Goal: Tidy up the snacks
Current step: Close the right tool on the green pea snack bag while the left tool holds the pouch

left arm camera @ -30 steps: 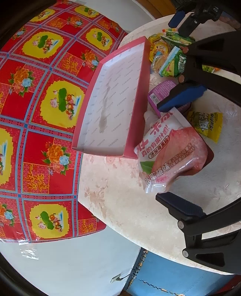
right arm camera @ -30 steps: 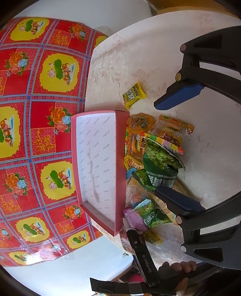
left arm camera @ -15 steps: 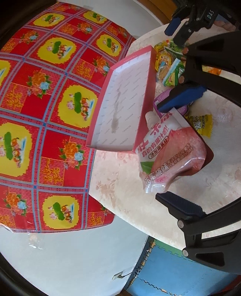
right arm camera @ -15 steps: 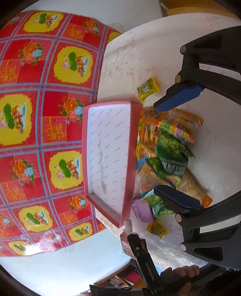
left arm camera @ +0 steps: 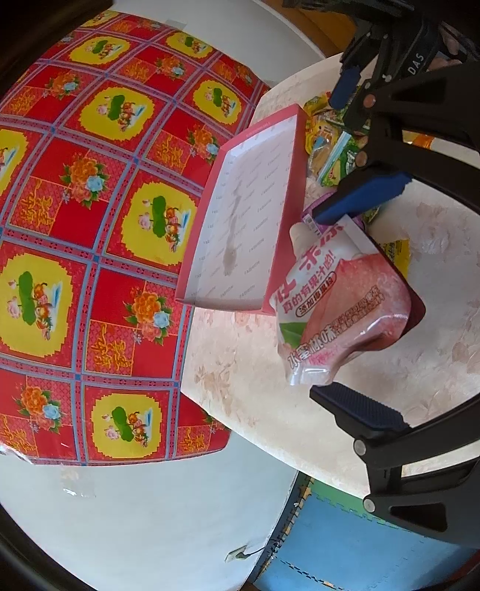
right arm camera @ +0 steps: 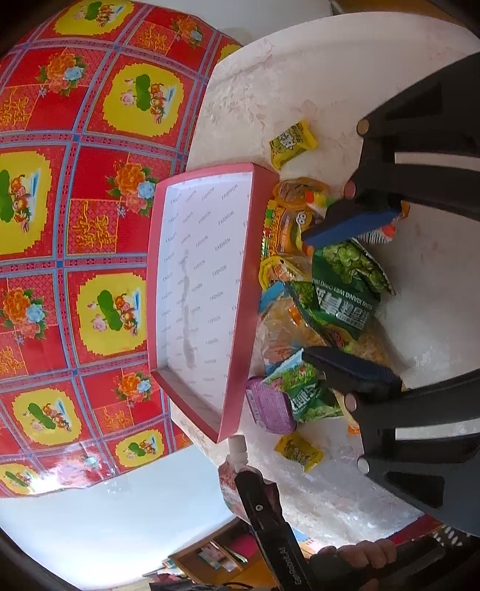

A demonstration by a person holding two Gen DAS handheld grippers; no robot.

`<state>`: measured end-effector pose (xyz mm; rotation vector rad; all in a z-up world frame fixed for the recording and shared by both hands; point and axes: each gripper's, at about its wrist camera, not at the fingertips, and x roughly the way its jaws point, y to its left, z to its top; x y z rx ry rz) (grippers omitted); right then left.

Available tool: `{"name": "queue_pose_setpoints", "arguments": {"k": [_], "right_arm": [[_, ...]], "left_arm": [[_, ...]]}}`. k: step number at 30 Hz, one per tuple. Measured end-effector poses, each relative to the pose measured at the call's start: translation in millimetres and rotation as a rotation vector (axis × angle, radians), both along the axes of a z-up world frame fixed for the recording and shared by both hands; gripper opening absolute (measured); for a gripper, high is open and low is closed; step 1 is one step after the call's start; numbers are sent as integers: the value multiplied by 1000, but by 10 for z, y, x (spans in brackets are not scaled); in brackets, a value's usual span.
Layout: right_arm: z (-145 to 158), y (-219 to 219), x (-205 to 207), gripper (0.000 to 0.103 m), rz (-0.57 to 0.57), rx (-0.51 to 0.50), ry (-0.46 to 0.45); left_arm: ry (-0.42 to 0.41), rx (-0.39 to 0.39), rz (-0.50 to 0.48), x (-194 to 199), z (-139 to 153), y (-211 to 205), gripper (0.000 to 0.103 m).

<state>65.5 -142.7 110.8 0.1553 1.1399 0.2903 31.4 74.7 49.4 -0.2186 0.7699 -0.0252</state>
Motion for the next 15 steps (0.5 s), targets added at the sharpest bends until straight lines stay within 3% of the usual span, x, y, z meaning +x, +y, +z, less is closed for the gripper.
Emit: {"name": "queue_pose_setpoints", "arguments": {"k": [5, 10, 12, 15], "right_arm": [[20, -18, -8, 22, -6, 5, -1], [44, -71, -28, 12, -20, 29, -4], [75, -85, -38, 2, -21, 36, -16], [130, -110, -53, 2, -23, 49, -32]], "left_arm": [[-6, 0, -3, -19, 38, -18, 90], [-16, 4, -6, -45, 90, -45, 90], [-21, 8, -9, -60, 117, -67, 90], [-26, 12, -12, -82, 149, -84, 90]]}}
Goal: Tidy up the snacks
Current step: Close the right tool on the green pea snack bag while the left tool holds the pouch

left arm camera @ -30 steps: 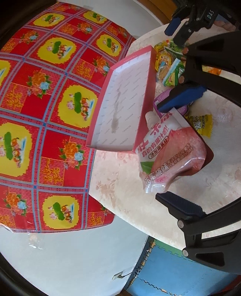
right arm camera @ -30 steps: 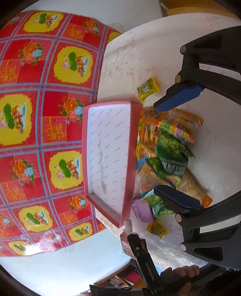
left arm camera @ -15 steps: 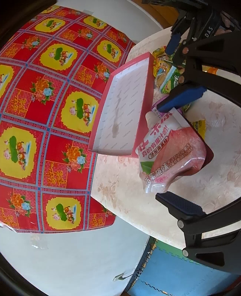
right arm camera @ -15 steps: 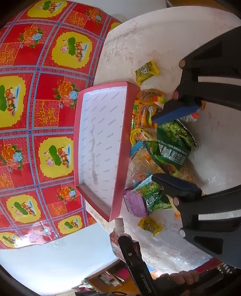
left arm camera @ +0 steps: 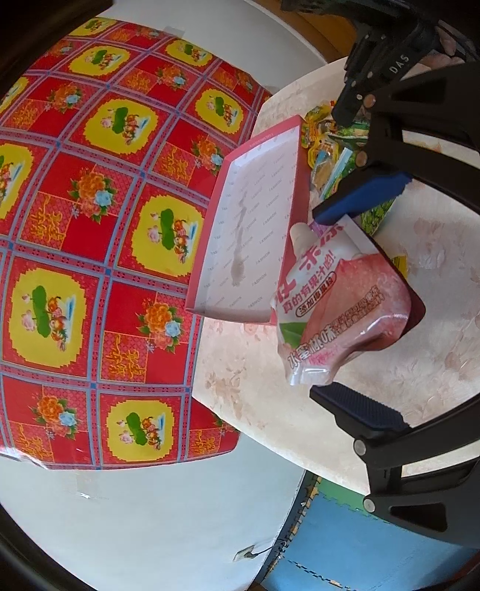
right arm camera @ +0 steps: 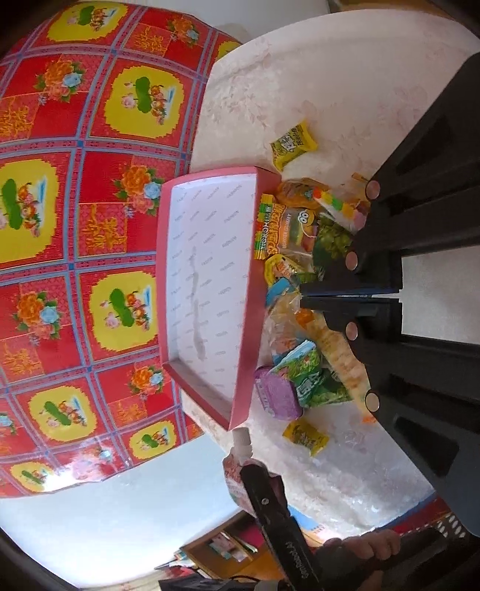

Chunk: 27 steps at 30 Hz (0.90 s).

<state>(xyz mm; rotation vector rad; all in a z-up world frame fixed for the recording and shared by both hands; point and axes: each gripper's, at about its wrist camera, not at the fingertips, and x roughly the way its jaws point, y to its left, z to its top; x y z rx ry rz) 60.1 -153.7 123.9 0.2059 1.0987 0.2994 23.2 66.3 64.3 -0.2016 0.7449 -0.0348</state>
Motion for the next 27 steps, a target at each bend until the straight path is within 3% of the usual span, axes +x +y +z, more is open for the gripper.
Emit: {"name": "queue_pose_setpoints", "arguments": {"k": [9, 10, 13, 22, 27], "right_arm": [[36, -79, -43, 2, -2, 18, 13], [18, -75, -47, 6, -5, 9, 21], [-42, -61, -48, 41, -9, -13, 47], [-191, 61, -14, 55, 30, -40, 77], [-212, 109, 10, 57, 34, -58, 66]], "left_arm": [[-7, 8, -5, -49, 87, -68, 90], [-7, 10, -5, -56, 94, -74, 90], [-10, 9, -3, -79, 114, -78, 90], [-2, 0, 2, -97, 109, -26, 90], [2, -5, 1, -109, 78, -10, 90]]}}
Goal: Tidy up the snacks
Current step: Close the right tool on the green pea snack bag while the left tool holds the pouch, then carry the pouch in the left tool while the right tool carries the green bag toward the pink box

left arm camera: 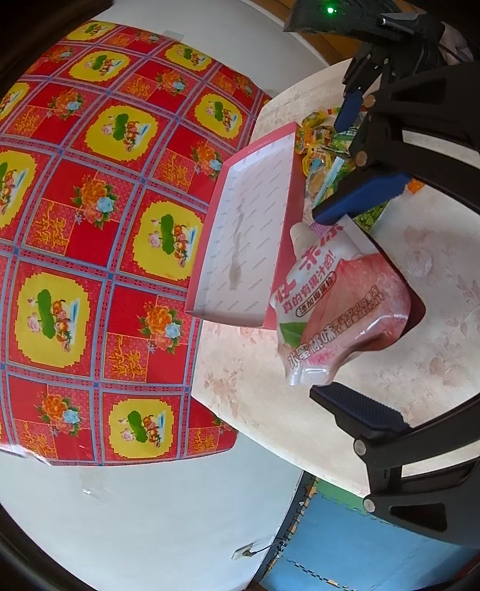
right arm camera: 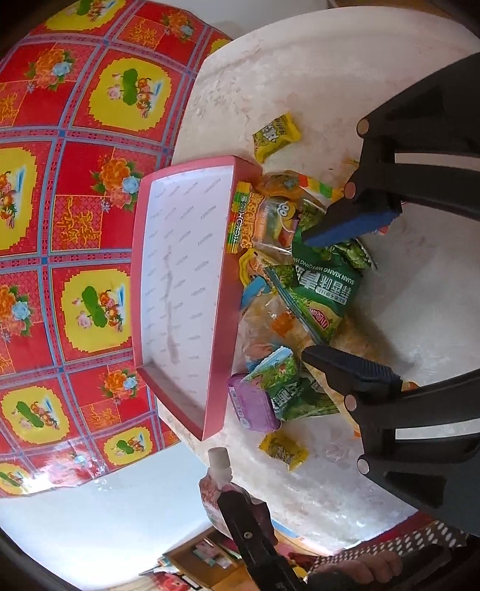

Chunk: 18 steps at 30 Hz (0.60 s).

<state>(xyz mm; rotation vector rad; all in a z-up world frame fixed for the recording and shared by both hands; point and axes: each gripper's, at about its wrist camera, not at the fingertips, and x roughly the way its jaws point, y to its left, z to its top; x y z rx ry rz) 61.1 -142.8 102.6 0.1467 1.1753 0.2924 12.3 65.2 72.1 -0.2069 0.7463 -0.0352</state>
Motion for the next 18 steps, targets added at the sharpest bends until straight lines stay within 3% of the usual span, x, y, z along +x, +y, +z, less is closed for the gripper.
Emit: {"name": "queue_pose_setpoints", "arguments": {"k": [15, 18], "right_arm": [[-41, 21, -15, 60, 14, -36, -7], [-91, -23, 17, 54, -22, -44, -5]], "left_arm": [[-1, -9, -6, -21, -17, -22, 90], [-2, -11, -9, -38, -7, -31, 90]]}}
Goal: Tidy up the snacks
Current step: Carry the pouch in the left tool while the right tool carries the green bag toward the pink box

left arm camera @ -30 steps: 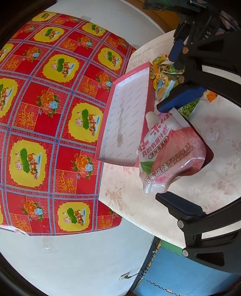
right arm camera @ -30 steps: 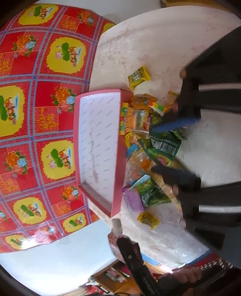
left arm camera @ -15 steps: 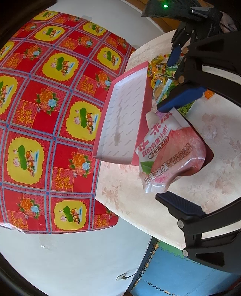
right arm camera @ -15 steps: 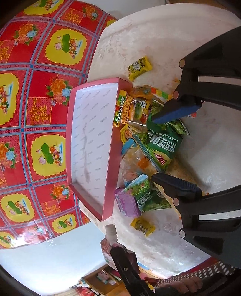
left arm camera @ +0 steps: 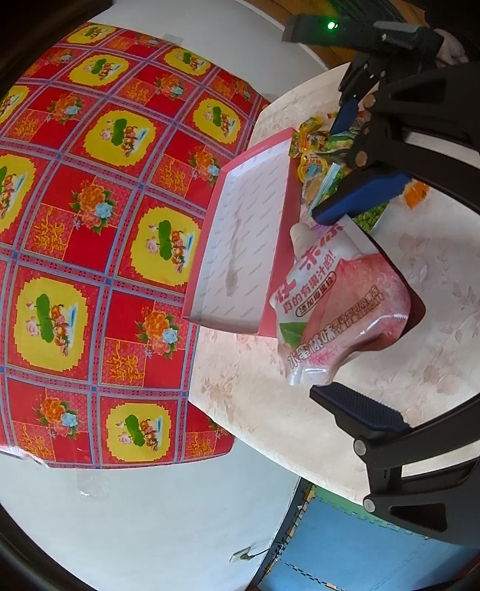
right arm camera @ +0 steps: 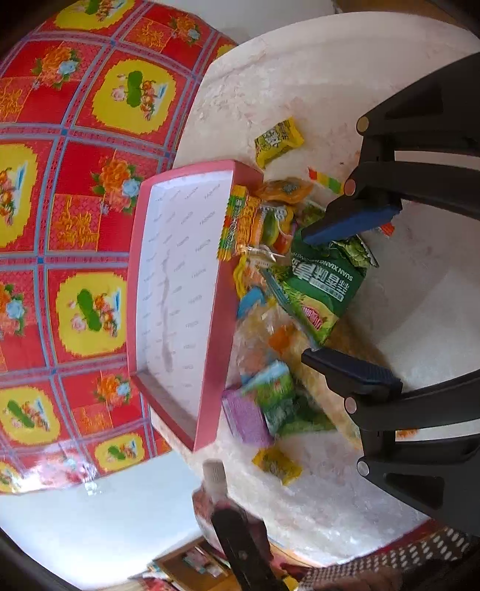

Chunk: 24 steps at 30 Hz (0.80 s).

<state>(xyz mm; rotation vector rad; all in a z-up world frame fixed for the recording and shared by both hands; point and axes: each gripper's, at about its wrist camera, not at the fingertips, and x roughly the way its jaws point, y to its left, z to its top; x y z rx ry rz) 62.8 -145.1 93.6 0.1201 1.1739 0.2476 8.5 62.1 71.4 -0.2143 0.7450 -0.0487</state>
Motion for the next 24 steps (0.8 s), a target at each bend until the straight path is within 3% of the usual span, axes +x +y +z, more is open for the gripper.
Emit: {"name": "queue_pose_setpoints", "arguments": {"k": [8, 24], "right_arm": [[53, -70, -43, 45, -27, 43, 0], [447, -154, -110, 45, -16, 142, -77]], "left_arm": [[-15, 12, -7, -37, 65, -20, 90], [-21, 21, -22, -29, 128, -91, 90]]}}
